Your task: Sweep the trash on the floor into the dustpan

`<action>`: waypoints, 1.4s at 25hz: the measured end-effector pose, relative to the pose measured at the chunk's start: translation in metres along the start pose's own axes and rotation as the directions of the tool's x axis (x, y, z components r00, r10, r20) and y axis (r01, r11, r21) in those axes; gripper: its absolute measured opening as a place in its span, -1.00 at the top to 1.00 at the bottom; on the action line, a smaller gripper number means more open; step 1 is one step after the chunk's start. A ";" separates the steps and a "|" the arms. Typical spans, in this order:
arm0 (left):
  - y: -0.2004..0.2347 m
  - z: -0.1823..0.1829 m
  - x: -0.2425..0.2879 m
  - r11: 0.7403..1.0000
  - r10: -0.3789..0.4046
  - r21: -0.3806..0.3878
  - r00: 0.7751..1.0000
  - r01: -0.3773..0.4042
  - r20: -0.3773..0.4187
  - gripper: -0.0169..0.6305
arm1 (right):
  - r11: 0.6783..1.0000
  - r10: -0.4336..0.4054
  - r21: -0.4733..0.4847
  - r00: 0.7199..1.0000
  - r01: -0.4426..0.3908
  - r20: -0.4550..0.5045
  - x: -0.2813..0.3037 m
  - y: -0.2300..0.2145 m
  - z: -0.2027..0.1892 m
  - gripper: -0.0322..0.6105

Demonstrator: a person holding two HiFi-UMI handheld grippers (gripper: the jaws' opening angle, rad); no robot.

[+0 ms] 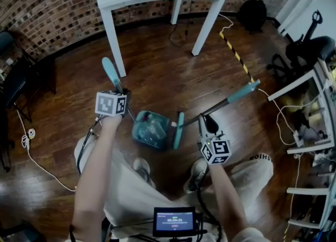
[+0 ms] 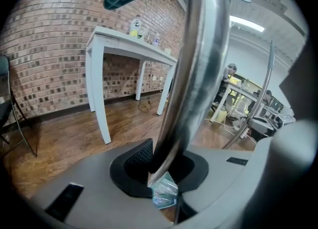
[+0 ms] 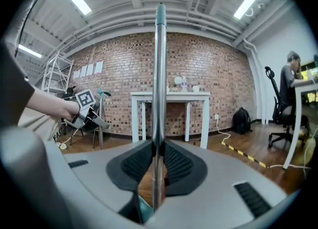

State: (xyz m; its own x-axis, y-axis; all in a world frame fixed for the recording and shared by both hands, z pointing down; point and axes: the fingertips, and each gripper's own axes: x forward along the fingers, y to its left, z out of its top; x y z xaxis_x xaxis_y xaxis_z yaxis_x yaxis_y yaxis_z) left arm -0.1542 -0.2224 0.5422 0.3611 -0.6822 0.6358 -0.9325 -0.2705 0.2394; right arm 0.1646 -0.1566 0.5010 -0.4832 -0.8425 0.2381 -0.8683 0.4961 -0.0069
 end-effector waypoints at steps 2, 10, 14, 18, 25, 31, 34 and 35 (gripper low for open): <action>0.009 0.001 -0.004 0.999 0.029 -0.020 0.999 -0.029 0.014 0.79 | 0.997 -0.015 -0.071 1.000 0.014 -0.013 0.001 -0.012 0.000 0.62; 0.027 0.006 -0.011 0.994 0.110 -0.030 0.993 -0.108 0.047 0.79 | 0.967 -0.035 -0.257 0.990 0.000 -0.133 0.042 -0.023 -0.069 0.62; 0.028 0.003 -0.008 0.992 0.120 -0.038 0.992 -0.118 0.046 0.79 | 0.980 -0.014 -0.200 0.990 -0.015 -0.143 0.065 -0.007 -0.090 0.62; 0.027 0.003 -0.007 0.992 0.120 -0.040 0.992 -0.118 0.049 0.79 | 0.994 0.062 -0.083 0.992 -0.071 -0.106 0.084 0.027 -0.091 0.62; 0.031 0.001 -0.004 0.992 0.116 -0.052 0.992 -0.113 0.045 0.79 | 0.978 0.204 0.049 0.979 -0.203 -0.007 0.082 0.065 -0.047 0.61; 0.026 0.006 -0.003 0.994 0.103 -0.044 0.994 -0.101 0.047 0.79 | 0.981 0.188 0.049 0.981 -0.190 0.039 0.058 0.046 -0.010 0.62; 0.026 0.007 -0.005 0.994 0.101 -0.043 0.994 -0.099 0.049 0.79 | 0.985 0.175 0.006 0.983 -0.175 0.055 0.055 0.039 0.008 0.62; 0.027 0.007 -0.005 0.994 0.100 -0.043 0.994 -0.098 0.048 0.79 | 0.986 0.169 -0.008 0.984 -0.169 0.050 0.054 0.036 0.011 0.62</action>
State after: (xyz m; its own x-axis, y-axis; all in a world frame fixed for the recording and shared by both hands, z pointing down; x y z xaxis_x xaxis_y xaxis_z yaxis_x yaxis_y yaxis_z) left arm -0.1807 -0.2312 0.5402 0.2663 -0.7378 0.6203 -0.9628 -0.1730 0.2077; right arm 0.1058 -0.1859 0.5027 -0.6280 -0.7560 0.1847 -0.7733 0.6329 -0.0389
